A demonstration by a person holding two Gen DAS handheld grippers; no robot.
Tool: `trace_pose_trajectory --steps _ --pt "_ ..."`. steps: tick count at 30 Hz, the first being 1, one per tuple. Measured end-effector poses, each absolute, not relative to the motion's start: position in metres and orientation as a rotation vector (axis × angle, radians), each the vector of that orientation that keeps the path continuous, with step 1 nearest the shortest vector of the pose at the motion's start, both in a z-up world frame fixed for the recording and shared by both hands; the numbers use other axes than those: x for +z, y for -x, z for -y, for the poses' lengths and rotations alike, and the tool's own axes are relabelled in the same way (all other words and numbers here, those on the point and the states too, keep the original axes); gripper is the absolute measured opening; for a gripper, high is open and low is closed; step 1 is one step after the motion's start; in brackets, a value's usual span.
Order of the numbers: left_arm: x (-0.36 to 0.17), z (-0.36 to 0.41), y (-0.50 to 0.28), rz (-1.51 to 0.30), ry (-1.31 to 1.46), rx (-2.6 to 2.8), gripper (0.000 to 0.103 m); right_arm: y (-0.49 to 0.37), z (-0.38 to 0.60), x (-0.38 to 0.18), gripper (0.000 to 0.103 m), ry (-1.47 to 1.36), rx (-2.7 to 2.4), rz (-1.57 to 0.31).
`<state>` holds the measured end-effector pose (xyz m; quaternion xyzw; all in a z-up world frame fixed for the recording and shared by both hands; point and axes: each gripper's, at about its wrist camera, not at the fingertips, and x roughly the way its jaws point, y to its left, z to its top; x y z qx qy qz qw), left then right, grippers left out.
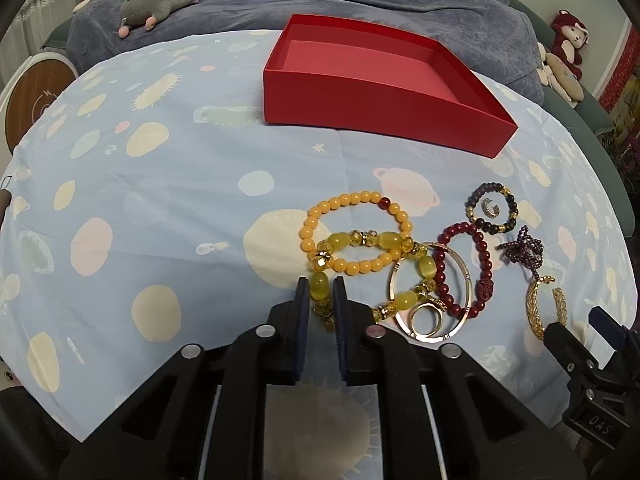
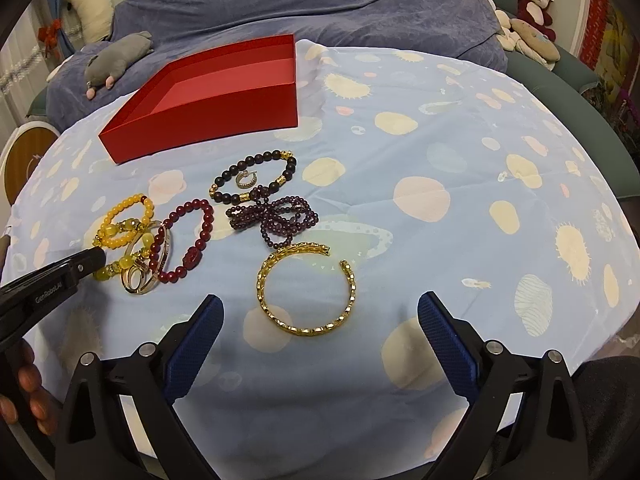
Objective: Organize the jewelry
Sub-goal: 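Grasp the yellow beaded bracelet with the left tool while the right tool grasps the gold cuff bangle, then carry both bracelets into the red box and open both tools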
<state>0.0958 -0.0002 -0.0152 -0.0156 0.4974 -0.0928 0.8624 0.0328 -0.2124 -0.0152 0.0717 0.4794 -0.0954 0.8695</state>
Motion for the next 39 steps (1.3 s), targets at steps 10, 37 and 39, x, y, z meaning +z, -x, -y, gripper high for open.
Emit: trace_pose_trajectory --steps 10,37,39 --pt "-0.003 -0.01 -0.087 -1.024 0.118 -0.207 0.01 -0.045 0.209 -0.028 0.075 -0.159 -0.176 -1.039" --pt "0.099 0.006 -0.07 -0.928 0.126 -0.349 0.009 -0.025 0.214 0.037 0.056 -0.191 -0.051 -0.937" --pt "0.111 0.007 -0.079 -0.915 0.119 -0.357 0.009 -0.034 0.211 0.048 0.056 -0.181 -0.026 -0.926"
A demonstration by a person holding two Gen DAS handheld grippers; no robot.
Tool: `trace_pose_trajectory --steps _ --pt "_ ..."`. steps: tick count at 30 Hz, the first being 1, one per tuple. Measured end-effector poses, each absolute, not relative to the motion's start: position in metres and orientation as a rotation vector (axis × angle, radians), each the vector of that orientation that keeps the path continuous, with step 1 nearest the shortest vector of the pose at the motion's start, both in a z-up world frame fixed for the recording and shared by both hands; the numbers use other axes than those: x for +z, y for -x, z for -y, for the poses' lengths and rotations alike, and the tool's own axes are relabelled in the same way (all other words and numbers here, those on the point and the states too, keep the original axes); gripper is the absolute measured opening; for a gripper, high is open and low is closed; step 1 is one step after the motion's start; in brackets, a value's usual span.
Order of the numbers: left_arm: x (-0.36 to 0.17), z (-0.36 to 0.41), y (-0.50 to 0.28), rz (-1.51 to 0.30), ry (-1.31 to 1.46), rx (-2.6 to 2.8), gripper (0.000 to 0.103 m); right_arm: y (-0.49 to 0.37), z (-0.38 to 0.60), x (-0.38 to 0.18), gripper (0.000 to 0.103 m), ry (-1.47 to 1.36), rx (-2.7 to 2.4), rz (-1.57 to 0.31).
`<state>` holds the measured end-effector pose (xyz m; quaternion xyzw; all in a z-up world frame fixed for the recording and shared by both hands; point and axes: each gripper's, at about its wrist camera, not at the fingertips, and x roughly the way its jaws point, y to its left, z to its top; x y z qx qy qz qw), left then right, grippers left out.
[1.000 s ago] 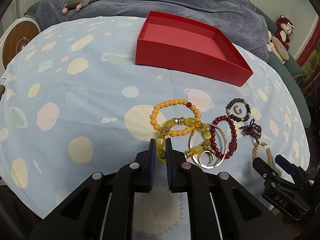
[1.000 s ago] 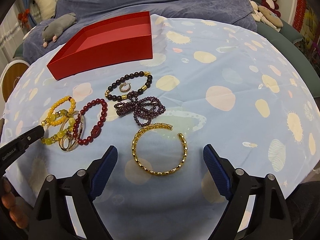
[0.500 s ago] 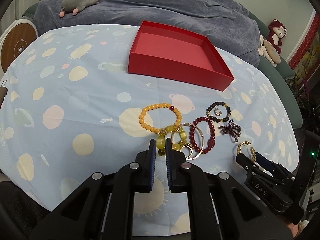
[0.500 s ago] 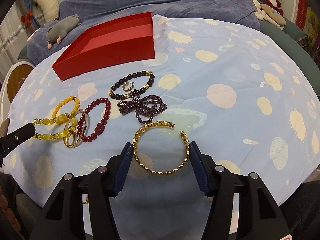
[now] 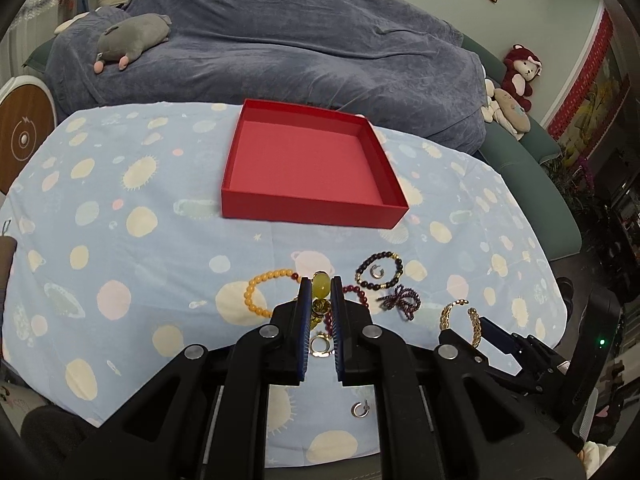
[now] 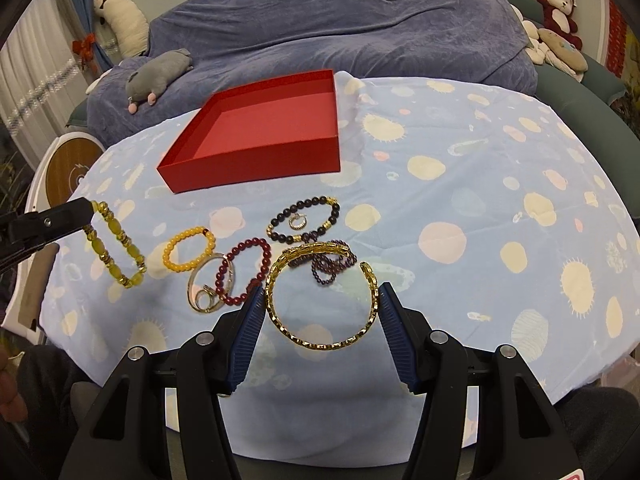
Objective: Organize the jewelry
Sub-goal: 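Carry both bracelets into the red box and open both tools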
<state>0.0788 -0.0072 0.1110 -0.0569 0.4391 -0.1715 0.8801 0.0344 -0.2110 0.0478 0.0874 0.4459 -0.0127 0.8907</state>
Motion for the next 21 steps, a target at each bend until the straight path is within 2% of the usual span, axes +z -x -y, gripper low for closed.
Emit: trace_pose_trajectory --steps 10,21 --pt "0.147 0.021 -0.18 -0.856 0.089 -0.389 0.009 -0.157 0.208 0.081 0.056 -0.176 0.064 -0.902" --pt "0.106 0.04 -0.323 -0.894 0.082 -0.369 0.009 -0.311 0.196 0.059 0.056 -0.083 0.094 -0.937"
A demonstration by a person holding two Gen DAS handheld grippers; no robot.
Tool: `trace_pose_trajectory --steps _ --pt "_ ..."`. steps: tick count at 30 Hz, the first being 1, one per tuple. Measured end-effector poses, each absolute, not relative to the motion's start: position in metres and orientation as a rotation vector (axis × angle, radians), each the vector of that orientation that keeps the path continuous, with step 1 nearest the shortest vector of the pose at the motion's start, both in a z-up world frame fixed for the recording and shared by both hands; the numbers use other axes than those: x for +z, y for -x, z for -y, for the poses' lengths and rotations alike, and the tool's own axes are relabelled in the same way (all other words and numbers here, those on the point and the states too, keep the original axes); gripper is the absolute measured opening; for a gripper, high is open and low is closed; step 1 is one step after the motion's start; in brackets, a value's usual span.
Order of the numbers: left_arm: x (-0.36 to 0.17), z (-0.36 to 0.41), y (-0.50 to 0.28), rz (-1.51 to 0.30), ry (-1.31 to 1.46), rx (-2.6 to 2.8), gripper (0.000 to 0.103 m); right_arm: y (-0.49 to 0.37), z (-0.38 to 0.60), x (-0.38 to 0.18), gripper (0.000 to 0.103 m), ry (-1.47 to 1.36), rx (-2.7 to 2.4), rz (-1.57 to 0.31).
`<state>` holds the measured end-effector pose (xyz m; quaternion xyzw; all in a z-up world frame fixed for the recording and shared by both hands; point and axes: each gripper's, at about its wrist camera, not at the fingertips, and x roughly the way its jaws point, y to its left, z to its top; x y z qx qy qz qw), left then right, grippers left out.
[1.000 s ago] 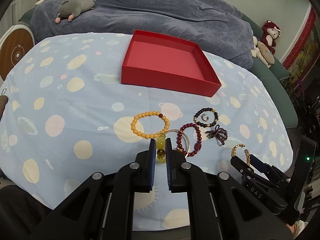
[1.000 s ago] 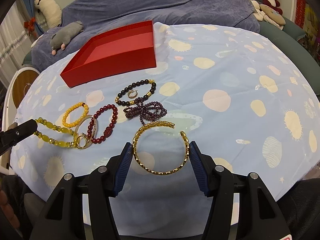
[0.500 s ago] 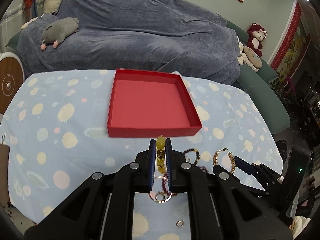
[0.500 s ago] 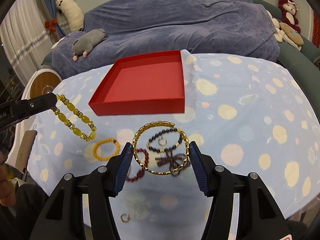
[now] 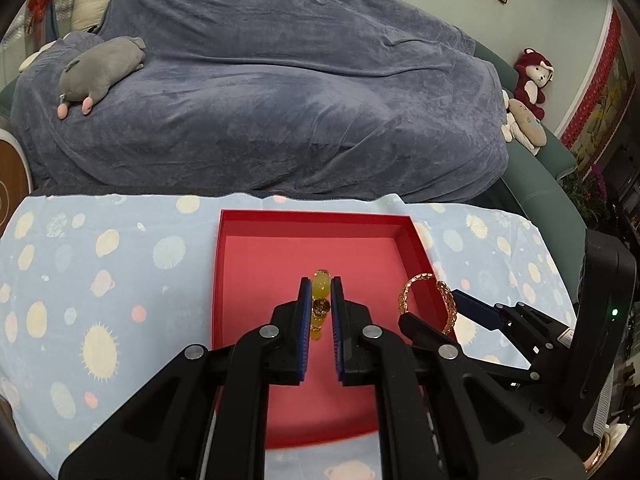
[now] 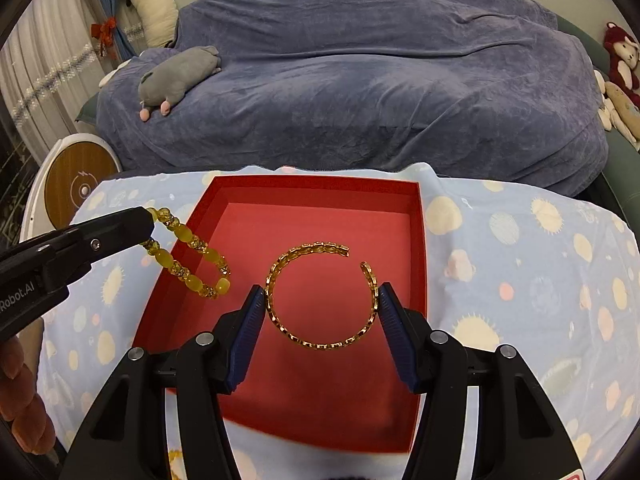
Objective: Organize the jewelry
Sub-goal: 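Carry both bracelets into the red box and open both tools, then lift both tools out of the red box toward the remaining bracelets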
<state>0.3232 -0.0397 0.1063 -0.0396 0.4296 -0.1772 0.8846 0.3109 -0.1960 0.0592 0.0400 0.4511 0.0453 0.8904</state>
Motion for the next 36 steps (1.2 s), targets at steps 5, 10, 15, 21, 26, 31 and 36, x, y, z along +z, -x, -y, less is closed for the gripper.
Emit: trace_pose_trajectory --steps 5,10,15,21,26,31,36 --pt "0.085 0.044 -0.364 -0.913 0.086 -0.359 0.009 -0.356 0.199 0.039 0.056 -0.074 0.084 -0.976" --pt "0.063 0.043 -0.392 -0.948 0.101 -0.348 0.009 -0.383 0.2 0.018 0.056 -0.086 0.086 -1.034" --pt "0.054 0.043 -0.399 -0.933 0.082 -0.333 0.012 -0.391 0.202 0.009 0.057 -0.087 0.068 -1.05" --pt "0.065 0.028 -0.393 -0.891 0.14 -0.294 0.052 -0.378 0.214 0.019 0.063 -0.134 0.044 -1.02" --pt "0.083 0.015 -0.365 -0.87 0.147 -0.282 0.053 -0.344 0.222 0.04 0.066 -0.149 0.043 -0.985" --pt "0.098 0.001 -0.317 -0.852 0.134 -0.264 0.056 -0.295 0.222 0.057 0.067 -0.124 0.026 -0.958" --pt "0.102 -0.011 -0.263 -0.857 0.111 -0.241 0.057 -0.236 0.218 0.066 0.067 -0.077 0.01 -0.935"
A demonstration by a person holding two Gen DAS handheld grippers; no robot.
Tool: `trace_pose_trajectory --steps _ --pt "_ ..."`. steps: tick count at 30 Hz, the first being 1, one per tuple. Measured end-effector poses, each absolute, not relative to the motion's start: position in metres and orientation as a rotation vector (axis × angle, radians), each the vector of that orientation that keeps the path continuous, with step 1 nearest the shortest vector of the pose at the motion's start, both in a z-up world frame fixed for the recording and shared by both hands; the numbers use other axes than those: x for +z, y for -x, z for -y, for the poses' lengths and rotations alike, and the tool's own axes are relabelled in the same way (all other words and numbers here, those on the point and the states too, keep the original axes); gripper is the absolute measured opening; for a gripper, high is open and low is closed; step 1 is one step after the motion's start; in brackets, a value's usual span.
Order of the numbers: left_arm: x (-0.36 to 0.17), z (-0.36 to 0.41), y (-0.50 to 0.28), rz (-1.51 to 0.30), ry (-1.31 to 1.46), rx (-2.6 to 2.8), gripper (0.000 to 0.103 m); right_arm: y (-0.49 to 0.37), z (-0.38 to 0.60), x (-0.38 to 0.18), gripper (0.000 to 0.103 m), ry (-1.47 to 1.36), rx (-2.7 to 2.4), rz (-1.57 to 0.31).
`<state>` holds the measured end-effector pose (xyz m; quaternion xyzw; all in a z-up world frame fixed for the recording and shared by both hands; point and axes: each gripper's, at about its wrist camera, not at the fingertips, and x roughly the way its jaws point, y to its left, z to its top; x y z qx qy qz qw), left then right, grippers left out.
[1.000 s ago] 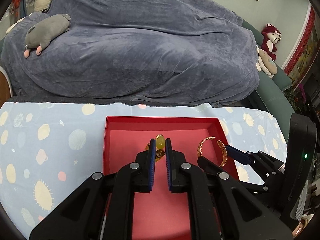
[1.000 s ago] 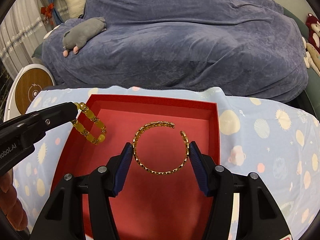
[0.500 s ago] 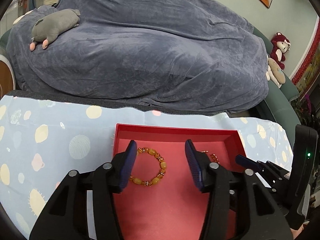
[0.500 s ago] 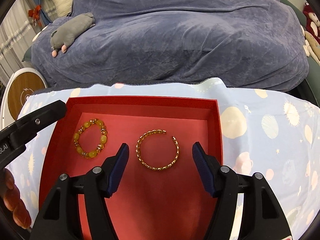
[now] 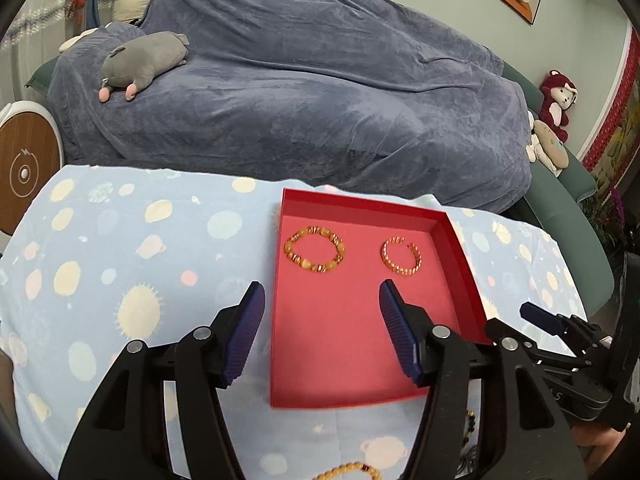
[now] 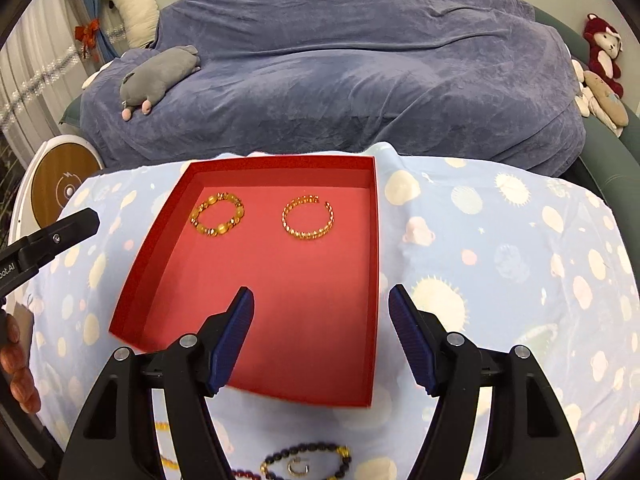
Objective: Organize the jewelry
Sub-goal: 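Lift both tools out of the red box toward the remaining bracelets, then grasp the orange bead bracelet with the left tool while the right tool approaches the dark bead bracelet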
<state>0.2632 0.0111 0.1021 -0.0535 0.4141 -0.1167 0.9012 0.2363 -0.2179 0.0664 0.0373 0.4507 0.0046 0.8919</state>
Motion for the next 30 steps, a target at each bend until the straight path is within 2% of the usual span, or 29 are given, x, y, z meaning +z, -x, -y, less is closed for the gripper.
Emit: trace_pose_trajectory --steps 18,24,30 --pt "0.046 -0.02 -0.093 -0.98 0.077 -0.218 0.059 -0.046 0.195 0.007 0.067 -0.09 -0.03 -1.066" --pt "0.023 -0.018 -0.064 -1.017 0.071 -0.203 0.06 -0.015 0.195 -0.008 0.067 -0.096 -0.048 -1.078" --pt "0.017 -0.025 -0.071 -1.028 0.096 -0.158 0.06 -0.01 0.198 -0.014 0.067 -0.108 -0.057 -1.086"
